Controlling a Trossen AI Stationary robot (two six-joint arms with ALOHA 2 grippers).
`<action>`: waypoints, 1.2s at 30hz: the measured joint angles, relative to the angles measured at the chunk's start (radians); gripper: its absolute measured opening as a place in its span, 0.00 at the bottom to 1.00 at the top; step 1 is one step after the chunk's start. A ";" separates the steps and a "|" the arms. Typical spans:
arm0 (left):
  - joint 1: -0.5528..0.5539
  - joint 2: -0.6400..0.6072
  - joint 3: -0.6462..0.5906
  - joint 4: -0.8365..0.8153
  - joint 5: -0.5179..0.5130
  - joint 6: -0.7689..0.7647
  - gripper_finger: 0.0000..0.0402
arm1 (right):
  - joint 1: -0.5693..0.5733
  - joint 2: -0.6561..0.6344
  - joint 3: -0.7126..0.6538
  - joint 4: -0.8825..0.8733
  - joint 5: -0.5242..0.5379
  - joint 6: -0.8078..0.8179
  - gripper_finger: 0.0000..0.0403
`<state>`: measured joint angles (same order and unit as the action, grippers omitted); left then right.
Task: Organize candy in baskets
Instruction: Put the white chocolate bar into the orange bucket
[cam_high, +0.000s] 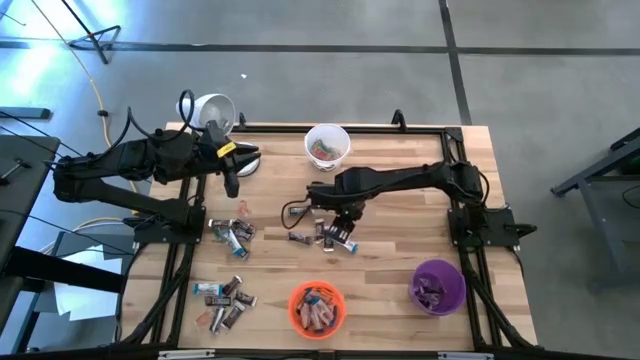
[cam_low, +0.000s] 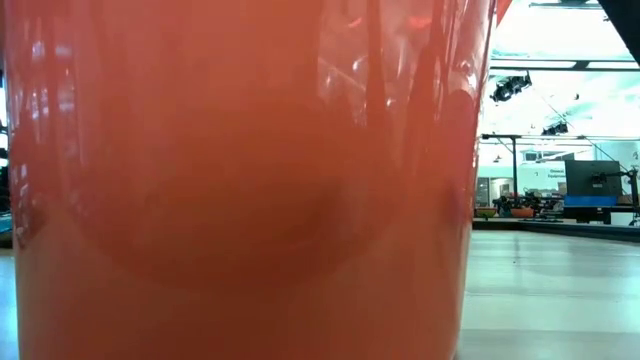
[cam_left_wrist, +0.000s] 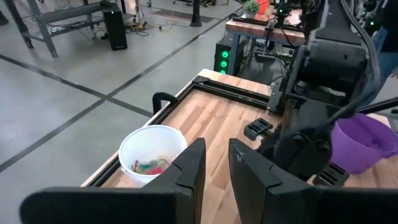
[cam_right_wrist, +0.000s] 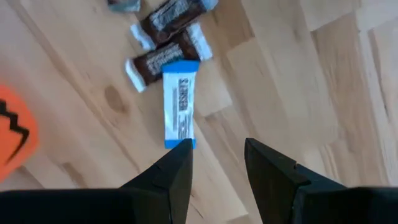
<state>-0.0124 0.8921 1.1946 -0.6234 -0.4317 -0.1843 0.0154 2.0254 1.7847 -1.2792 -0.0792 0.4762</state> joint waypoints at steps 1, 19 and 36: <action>0.000 0.000 0.000 0.000 -0.001 -0.007 0.14 | 0.004 0.000 0.000 -0.007 0.002 -0.005 0.35; 0.000 0.000 0.000 0.004 -0.028 -0.148 0.14 | 0.052 -0.038 0.000 -0.113 0.184 -0.089 0.35; 0.000 0.000 0.000 0.118 -0.030 -0.154 0.14 | 0.070 -0.344 -0.493 0.293 0.130 0.071 0.35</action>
<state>-0.0128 0.8917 1.1944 -0.5050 -0.4616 -0.3386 0.0850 1.6815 1.2919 -0.9863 0.0508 0.5468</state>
